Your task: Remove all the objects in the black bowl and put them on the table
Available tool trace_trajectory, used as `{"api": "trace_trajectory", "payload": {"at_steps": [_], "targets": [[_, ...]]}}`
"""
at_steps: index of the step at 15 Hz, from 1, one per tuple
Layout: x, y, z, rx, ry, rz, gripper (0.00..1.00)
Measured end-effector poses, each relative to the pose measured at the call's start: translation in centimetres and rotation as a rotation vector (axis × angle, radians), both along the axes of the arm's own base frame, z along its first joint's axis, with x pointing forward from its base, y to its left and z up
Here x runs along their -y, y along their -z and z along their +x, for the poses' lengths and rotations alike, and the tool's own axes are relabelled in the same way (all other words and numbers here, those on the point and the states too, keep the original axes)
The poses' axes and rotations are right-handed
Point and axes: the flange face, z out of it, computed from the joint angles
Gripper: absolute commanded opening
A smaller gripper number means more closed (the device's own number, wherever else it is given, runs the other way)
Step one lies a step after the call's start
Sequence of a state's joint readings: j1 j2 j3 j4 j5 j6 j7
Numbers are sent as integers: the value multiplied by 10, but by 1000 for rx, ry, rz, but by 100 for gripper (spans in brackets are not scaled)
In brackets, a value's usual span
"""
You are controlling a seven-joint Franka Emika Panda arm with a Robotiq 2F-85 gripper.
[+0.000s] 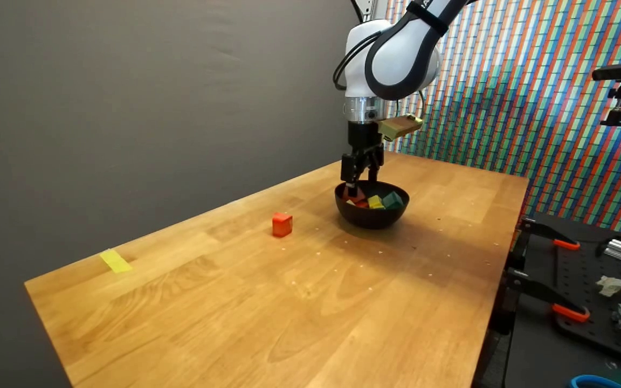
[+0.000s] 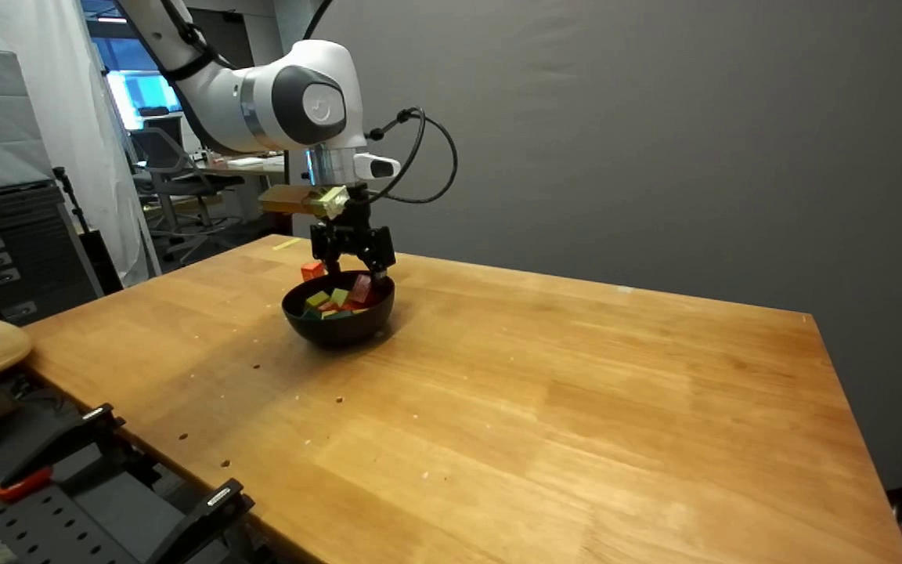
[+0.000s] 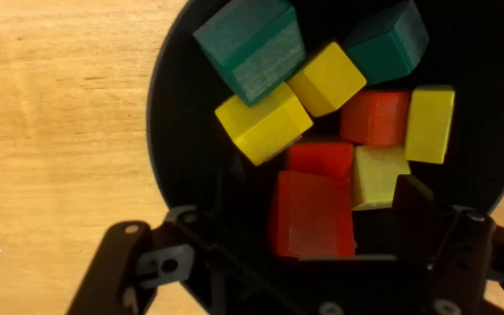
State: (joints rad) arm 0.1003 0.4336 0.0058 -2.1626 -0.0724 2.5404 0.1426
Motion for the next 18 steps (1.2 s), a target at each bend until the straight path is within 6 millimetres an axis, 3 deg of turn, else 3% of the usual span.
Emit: {"api": "trace_trajectory", "payload": {"at_steps": [1, 2, 4, 10, 15, 18], "targets": [[-3, 1, 1, 0, 26, 7, 100], [-5, 2, 2, 1, 54, 15, 77], [-5, 4, 6, 7, 97, 26, 68], [15, 19, 19, 13, 196, 11, 21], [11, 10, 23, 26, 206, 12, 21], [21, -27, 19, 77, 228, -12, 21]]}}
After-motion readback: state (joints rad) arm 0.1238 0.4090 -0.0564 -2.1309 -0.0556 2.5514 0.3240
